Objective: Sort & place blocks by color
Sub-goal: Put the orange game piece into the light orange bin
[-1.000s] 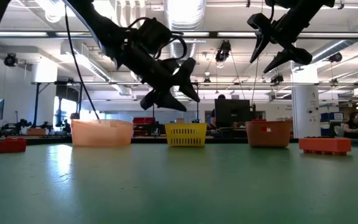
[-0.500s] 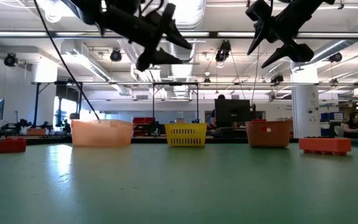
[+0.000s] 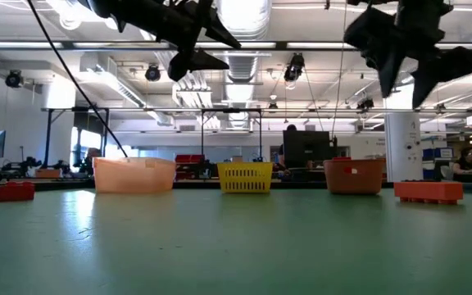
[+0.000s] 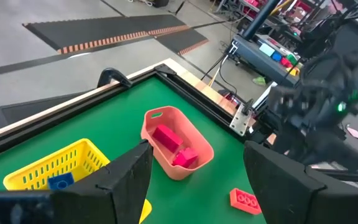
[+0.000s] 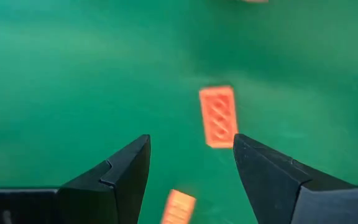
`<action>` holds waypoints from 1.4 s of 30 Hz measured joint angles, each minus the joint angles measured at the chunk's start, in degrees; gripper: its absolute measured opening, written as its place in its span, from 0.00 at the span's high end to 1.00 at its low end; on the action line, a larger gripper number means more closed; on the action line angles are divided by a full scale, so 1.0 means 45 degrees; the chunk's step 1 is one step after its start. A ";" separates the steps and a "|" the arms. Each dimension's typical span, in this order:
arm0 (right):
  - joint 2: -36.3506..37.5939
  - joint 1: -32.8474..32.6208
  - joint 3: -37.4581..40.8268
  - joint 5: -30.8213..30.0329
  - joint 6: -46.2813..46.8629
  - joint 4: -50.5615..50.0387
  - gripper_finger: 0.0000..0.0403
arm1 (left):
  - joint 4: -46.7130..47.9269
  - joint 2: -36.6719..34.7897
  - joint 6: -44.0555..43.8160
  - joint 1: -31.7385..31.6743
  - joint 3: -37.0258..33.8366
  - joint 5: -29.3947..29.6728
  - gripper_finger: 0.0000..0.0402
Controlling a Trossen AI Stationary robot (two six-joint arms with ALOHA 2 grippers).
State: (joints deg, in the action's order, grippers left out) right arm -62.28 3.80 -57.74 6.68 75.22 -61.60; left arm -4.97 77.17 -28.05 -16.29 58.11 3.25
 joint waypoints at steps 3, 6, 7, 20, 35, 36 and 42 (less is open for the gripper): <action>-0.0699 -0.0645 0.0000 0.0000 0.0117 -0.0550 0.46 | -0.0001 0.0014 -0.0002 0.0000 -0.0006 0.0000 0.41; -0.1395 -0.1030 0.0000 0.0110 0.0091 -0.0622 0.44 | -0.0006 0.0019 0.0000 0.0000 -0.0046 0.0004 0.41; -0.1610 -0.1080 0.0000 0.0194 0.0083 -0.0618 0.43 | -0.0001 0.0019 0.0000 0.0000 -0.0068 -0.0001 0.41; -0.4707 -0.1211 -0.0005 0.0345 -0.2081 0.0002 0.25 | 0.0004 -0.0010 -0.0005 0.0000 -0.0087 -0.0003 0.41; -0.7171 -0.1551 0.0014 0.0650 -0.3568 0.0616 0.38 | 0.0004 -0.0078 -0.0024 0.0063 -0.0087 -0.0030 0.41; -0.7270 -0.1551 0.0019 0.0664 -0.3594 0.0661 0.40 | 0.0004 -0.0078 -0.0024 0.0063 -0.0087 -0.0030 0.41; -0.7442 -0.1541 0.0019 0.0908 -0.3725 0.1181 0.57 | 0.0004 -0.0092 -0.0040 0.0073 -0.0087 -0.0207 0.41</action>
State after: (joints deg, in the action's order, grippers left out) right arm -95.77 -3.14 -57.65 10.76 58.46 -56.28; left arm -4.95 76.75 -28.24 -15.97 57.71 2.32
